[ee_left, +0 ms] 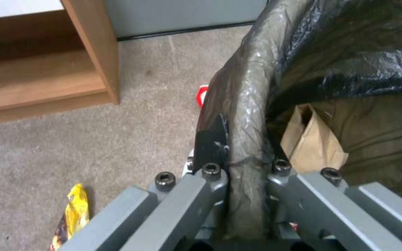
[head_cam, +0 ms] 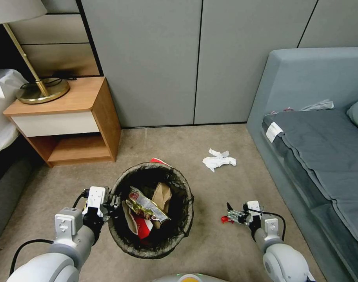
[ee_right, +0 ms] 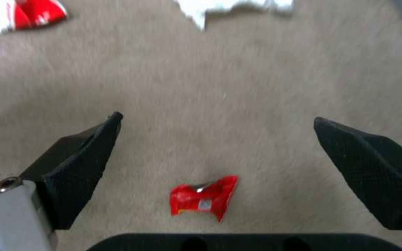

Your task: Pick up the trash bin, then pick up the garbage from the floor and place it into the trash bin.

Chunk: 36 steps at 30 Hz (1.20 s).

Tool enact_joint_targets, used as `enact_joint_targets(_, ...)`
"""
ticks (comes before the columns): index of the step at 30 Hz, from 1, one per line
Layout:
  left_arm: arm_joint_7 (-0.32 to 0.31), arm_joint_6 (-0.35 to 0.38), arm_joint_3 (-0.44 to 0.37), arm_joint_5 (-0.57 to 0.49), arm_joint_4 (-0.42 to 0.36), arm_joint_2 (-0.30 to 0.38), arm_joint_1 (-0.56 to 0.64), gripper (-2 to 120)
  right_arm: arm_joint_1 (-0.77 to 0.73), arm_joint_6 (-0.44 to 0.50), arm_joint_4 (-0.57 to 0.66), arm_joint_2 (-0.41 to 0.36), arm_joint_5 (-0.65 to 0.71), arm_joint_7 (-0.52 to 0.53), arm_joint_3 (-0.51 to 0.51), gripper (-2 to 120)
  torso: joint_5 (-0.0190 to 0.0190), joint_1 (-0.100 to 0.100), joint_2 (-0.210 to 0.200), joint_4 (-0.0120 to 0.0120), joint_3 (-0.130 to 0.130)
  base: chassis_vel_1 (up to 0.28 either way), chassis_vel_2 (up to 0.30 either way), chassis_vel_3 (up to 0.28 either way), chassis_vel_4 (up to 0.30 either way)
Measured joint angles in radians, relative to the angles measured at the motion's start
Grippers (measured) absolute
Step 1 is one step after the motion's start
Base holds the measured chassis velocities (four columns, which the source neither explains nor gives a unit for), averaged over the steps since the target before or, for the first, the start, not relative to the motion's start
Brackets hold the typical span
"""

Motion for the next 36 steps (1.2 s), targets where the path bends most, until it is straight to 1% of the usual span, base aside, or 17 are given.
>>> enact_joint_targets(1, 0.0, 0.001, 0.0, 0.0, 0.0, 0.0, 0.003, 1, 0.021, -0.003, -0.035, -0.001, 0.005, 0.0, -0.011, 100, 0.0, 0.0, 0.0, -0.0002, 0.0, 0.0, 0.0, 0.0, 0.0)
enact_joint_targets(2, 0.0, 0.001, 0.0, 0.0, 0.0, 0.0, 0.003, 1, 0.021, -0.003, -0.035, -0.001, 0.005, 0.0, -0.011, 100, 0.0, 0.0, 0.0, -0.0002, 0.0, 0.0, 0.0, 0.0, 0.0)
enact_joint_targets(6, -0.002, 0.001, -0.005, 0.0, 0.0, -0.004, 0.012, 1, 0.088, -0.003, -0.146, 0.0, 0.007, 0.007, -0.045, 100, 0.0001, 0.0, 0.0, 0.0, 0.0, 0.0, 0.0, 0.0, 0.0)
enact_joint_targets(7, -0.002, 0.001, -0.005, 0.0, 0.0, -0.004, 0.012, 1, 0.088, -0.003, -0.146, 0.0, 0.007, 0.007, -0.045, 100, 0.0001, 0.0, 0.0, 0.0, 0.0, 0.0, 0.0, 0.0, 0.0)
enact_joint_targets(10, -0.003, 0.002, -0.006, 0.001, 0.0, -0.005, 0.015, 1, 0.124, 0.001, -0.212, 0.008, 0.006, 0.017, -0.074, 100, 0.0, 0.0, 0.0, -0.0001, 0.0, 0.0, 0.0, 0.0, 0.0)
enact_joint_targets(15, -0.004, 0.002, -0.006, 0.004, 0.0, -0.008, 0.02, 1, 0.145, 0.014, -0.274, 0.019, -0.002, 0.026, -0.1, 100, 0.0, 0.0, 0.0, 0.0, 0.0, 0.0, 0.0, 0.0, 0.0)
enact_joint_targets(26, -0.004, 0.003, -0.003, 0.007, 0.0, -0.007, 0.024, 1, 0.146, 0.048, -0.33, 0.027, -0.023, 0.036, -0.115, 100, 0.0, 0.0, 0.0, -0.0001, 0.0, 0.0, 0.0, 0.0, 0.0)
enact_joint_targets(36, -0.004, 0.003, -0.001, 0.008, 0.0, -0.005, 0.025, 1, 0.153, 0.064, -0.35, 0.027, -0.024, 0.047, -0.128, 100, 0.0, 0.0, 0.0, -0.0001, 0.0, 0.0, 0.0, 0.0, 0.0)
